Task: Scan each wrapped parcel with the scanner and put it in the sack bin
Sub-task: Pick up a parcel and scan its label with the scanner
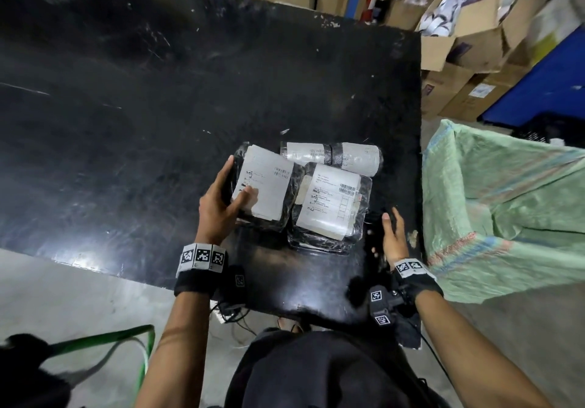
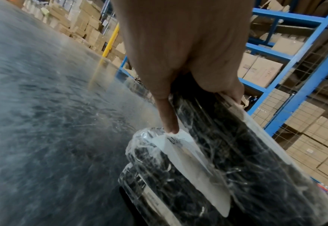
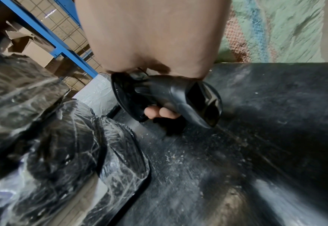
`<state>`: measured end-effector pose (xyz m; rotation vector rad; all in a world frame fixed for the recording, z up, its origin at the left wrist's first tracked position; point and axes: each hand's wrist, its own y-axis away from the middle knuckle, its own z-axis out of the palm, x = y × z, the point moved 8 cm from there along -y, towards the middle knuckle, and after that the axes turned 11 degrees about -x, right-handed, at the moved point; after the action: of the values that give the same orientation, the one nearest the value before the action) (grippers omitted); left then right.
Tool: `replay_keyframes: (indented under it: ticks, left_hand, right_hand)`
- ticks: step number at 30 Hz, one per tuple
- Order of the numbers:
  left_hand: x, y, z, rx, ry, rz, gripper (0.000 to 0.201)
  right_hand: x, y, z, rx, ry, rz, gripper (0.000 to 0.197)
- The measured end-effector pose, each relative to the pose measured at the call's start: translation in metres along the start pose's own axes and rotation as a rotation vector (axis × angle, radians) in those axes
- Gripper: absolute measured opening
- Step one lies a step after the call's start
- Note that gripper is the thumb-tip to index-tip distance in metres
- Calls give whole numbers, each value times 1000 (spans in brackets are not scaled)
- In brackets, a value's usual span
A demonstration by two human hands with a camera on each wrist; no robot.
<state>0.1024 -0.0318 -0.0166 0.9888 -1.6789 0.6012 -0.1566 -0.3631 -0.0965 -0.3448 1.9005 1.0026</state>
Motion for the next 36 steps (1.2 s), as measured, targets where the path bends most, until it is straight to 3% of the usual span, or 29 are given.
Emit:
replay_keyframes:
  ticks: [6,15,18,23,29,36]
  left_hand:
    - [5,9,-2,34,70,36,65]
    - [59,10,-14,195,76,90,62]
    - [91,3,-11,260,192,151,61]
    - [134,-20,14,295,287,256,64]
    - [172,-37,64,343,334,280,65]
    - [191,-31,123,335,354,248,66]
  right_hand:
    - [-24,30,-5,18,5,-15,49]
    - [-88,66,-18,-15,-80,-276,44]
    - [-126,83,-21,-26,-170,-369,47]
    - [-196,119,-24,-64,-291,-546,44]
    - [-260,159,-27,-143,-333,-657,51]
    - [-281,180,-32,-150,-368,-668,47]
